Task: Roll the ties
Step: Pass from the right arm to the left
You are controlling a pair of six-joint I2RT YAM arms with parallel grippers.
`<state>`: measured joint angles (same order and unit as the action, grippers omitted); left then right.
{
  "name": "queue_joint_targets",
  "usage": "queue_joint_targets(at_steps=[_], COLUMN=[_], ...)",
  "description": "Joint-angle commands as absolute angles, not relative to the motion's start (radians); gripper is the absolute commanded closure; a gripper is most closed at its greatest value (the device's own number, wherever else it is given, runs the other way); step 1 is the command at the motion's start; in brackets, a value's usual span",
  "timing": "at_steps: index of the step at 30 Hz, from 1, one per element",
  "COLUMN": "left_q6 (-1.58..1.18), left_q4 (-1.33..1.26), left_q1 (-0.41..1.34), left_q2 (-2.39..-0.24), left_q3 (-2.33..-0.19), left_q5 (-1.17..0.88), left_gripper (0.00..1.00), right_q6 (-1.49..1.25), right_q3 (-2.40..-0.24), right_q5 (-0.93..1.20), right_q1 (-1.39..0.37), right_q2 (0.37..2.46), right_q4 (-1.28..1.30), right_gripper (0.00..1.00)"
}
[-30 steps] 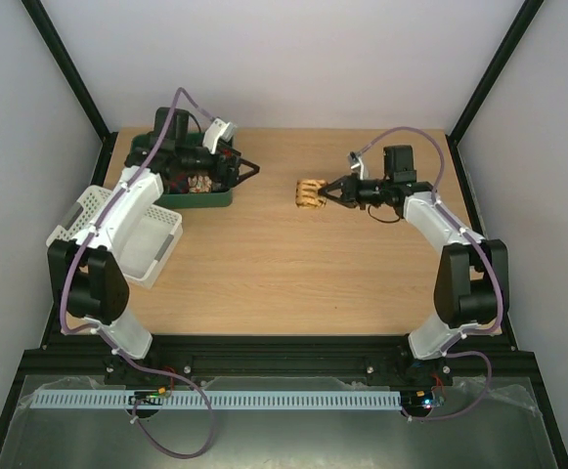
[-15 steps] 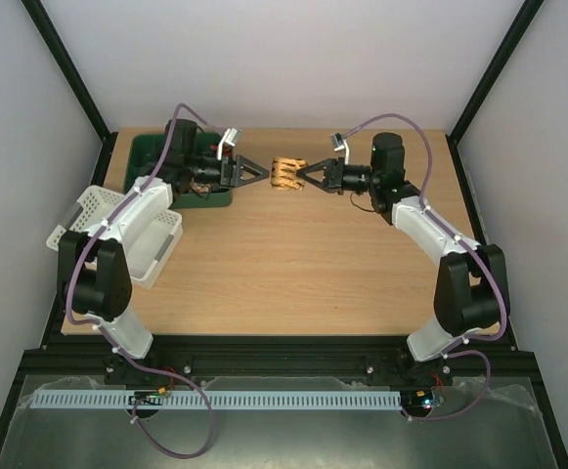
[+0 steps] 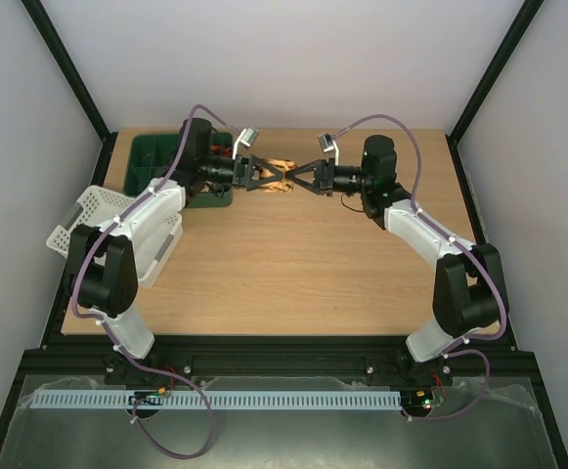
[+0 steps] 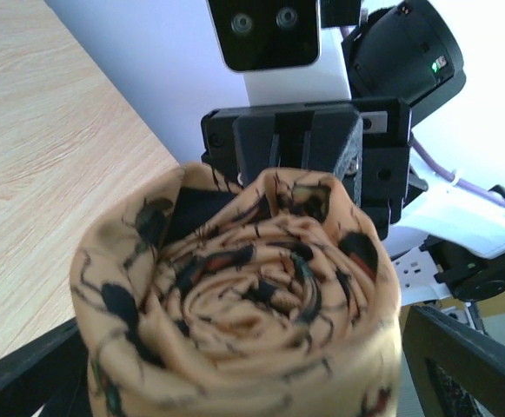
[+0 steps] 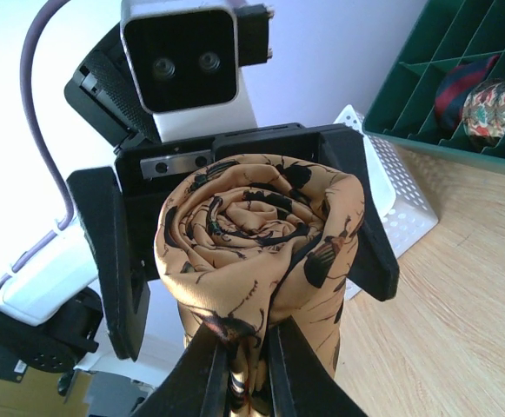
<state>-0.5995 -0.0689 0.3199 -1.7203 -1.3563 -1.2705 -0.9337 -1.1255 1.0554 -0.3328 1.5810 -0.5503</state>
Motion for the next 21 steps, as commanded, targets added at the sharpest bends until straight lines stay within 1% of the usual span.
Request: queue_joint_targets(at_steps=[1, 6, 10, 17, 19, 21], left_q6=[-0.71, -0.754, -0.766, -0.772, -0.745, -0.698], left_q4=[-0.2, -0.252, -0.264, -0.281, -0.257, -0.22], left_q1=[0.319, 0.32, 0.321, 0.32, 0.319, 0.316], left_q2=[-1.739, -1.742, -1.75, -1.753, -1.744, -1.731], left_q3=[-1.337, -1.324, -1.327, -1.329, -1.33, -1.336], left_q5=[-1.309, -1.311, -1.314, -1.318, -1.304, -1.285], left_gripper=[0.09, 0.28, 0.38, 0.66, 0.71, 0.82], right_q6=[-0.963, -0.966, -0.965, -0.935, -0.923, -0.909], right_q3=[-1.12, -1.121, -1.12, -1.114, -1.114, -1.118], right_q5=[1.084, 1.089, 1.087, 1.081, 1.079, 1.078], right_q1=[-0.345, -0.346, -0.345, -0.346, -0.346, -0.346], right_q2=[1.574, 1.578, 1.578, 1.575, 1.574, 1.574], right_q4=[-0.62, -0.62, -0.621, -0.586, -0.572, -0.553], right_gripper=[0.99, 0.99, 0.99, 0.99, 0.99, 0.97])
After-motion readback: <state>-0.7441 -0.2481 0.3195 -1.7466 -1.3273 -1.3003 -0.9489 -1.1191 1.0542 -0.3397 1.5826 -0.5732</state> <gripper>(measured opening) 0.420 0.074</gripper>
